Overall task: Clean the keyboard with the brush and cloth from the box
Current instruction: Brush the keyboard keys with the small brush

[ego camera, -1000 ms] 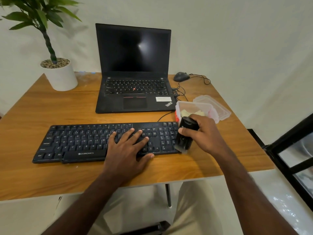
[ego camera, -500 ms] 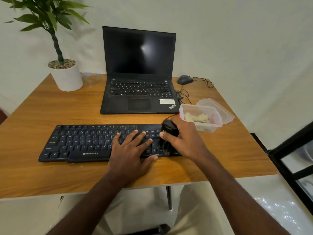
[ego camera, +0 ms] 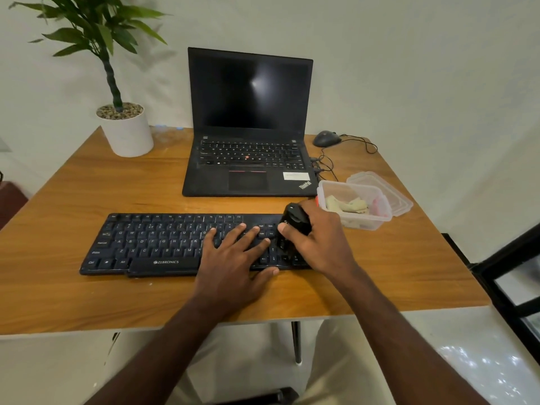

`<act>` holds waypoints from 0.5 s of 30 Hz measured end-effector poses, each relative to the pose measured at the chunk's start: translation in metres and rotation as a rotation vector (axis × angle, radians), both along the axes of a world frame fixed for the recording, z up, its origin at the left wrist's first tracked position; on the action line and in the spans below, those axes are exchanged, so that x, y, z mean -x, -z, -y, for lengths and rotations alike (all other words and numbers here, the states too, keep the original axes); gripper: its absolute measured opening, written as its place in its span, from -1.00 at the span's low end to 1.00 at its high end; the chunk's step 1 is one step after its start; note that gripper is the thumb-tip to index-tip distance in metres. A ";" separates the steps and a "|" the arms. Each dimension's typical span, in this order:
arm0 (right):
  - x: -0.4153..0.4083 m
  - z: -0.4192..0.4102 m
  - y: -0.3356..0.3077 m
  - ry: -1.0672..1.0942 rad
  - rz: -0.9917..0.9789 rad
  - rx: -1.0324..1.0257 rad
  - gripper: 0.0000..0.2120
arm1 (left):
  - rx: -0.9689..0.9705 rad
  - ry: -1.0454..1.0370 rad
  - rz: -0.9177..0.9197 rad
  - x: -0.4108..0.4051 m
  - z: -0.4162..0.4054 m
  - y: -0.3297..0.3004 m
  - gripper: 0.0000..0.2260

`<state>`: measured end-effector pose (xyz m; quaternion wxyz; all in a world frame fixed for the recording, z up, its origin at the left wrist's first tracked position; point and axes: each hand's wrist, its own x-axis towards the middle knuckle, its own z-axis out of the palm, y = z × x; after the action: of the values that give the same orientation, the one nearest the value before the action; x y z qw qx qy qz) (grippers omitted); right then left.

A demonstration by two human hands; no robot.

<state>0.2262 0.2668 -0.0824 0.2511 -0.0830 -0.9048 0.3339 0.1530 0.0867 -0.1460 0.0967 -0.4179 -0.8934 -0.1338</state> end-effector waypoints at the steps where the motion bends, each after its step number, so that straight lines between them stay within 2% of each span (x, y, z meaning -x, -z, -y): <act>1: -0.001 0.001 -0.001 -0.036 0.009 -0.020 -0.76 | -0.001 0.000 0.001 0.000 0.000 0.000 -0.42; 8: -0.040 -0.023 0.002 -0.175 0.004 -0.067 -0.76 | -0.009 0.002 -0.003 0.000 0.001 0.000 -0.41; 12: -0.067 -0.055 0.004 -0.035 -0.045 -0.073 -0.70 | -0.005 0.003 0.013 0.001 0.001 0.000 -0.39; 15: -0.068 -0.057 0.003 0.032 -0.133 0.002 -0.71 | -0.005 0.006 0.012 0.001 0.001 0.000 -0.40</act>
<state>0.2944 0.3241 -0.0854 0.3158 -0.0757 -0.8843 0.3356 0.1516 0.0860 -0.1464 0.0919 -0.4194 -0.8924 -0.1388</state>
